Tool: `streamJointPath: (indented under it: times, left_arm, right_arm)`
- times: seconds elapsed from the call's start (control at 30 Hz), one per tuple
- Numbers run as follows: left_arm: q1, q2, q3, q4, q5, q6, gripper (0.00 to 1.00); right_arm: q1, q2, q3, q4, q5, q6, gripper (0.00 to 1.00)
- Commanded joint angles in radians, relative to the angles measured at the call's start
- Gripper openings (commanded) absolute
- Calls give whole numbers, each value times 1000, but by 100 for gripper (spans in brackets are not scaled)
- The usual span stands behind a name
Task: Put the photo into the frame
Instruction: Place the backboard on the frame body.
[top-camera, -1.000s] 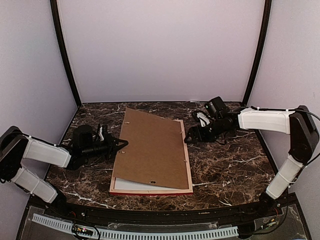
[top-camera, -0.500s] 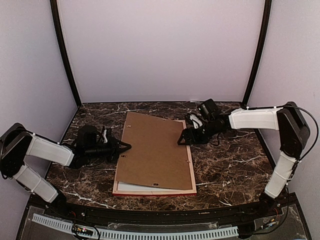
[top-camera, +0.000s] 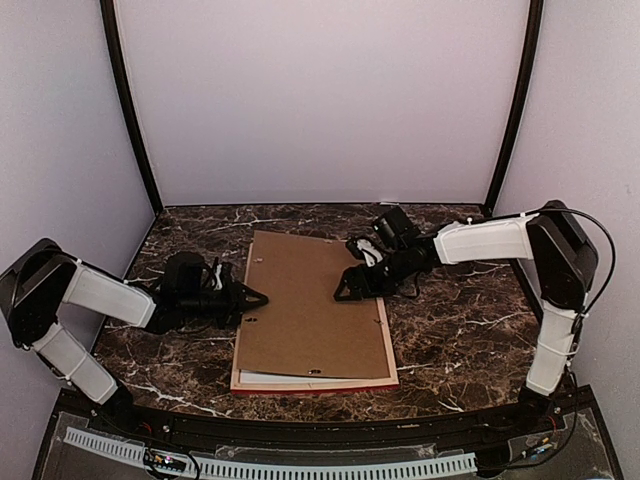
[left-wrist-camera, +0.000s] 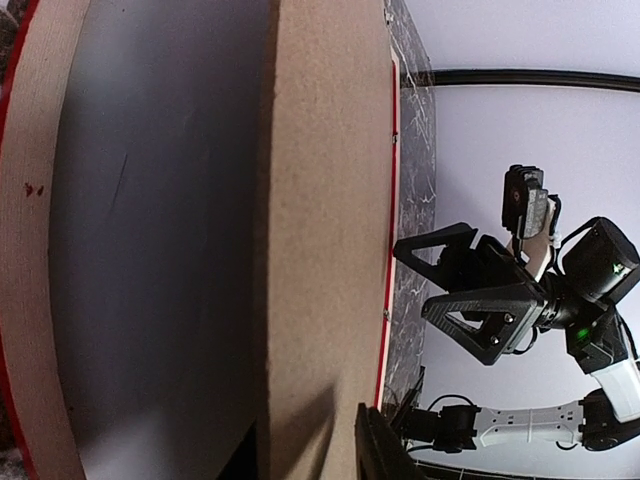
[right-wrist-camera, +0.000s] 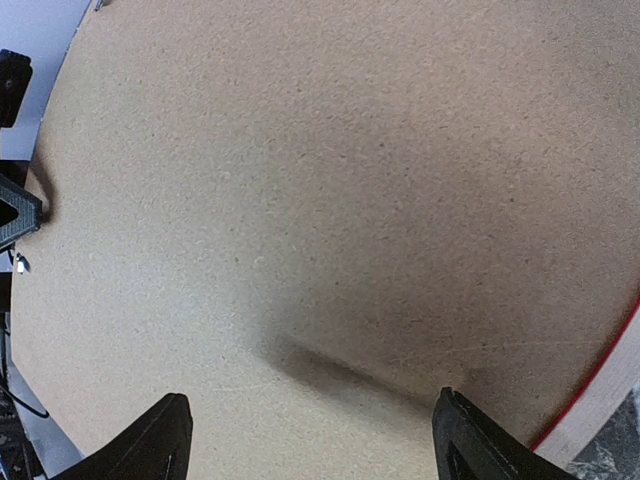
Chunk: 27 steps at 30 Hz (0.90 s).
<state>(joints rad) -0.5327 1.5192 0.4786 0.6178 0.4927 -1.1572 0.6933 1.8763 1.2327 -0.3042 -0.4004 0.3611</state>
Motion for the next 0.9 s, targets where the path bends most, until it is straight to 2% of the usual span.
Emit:
streamJointPath:
  times: [0.0,0.33,0.63,0.87]
  left_arm:
    - [-10,18,42,-11,35,35,29]
    - [-13,53,63,-30,50,58,31]
    - [-15,63,76,-47,49,81,37]
    - [-15,52,91,-88,43,107,46]
  right_arm:
    - [22,22,37,43,-25,14,84]
    - [30,43,20,55,-25,16,84]
    - [27,67,-8,64,-12,15,84]
    - [23,64,-29,65,-4,13,84]
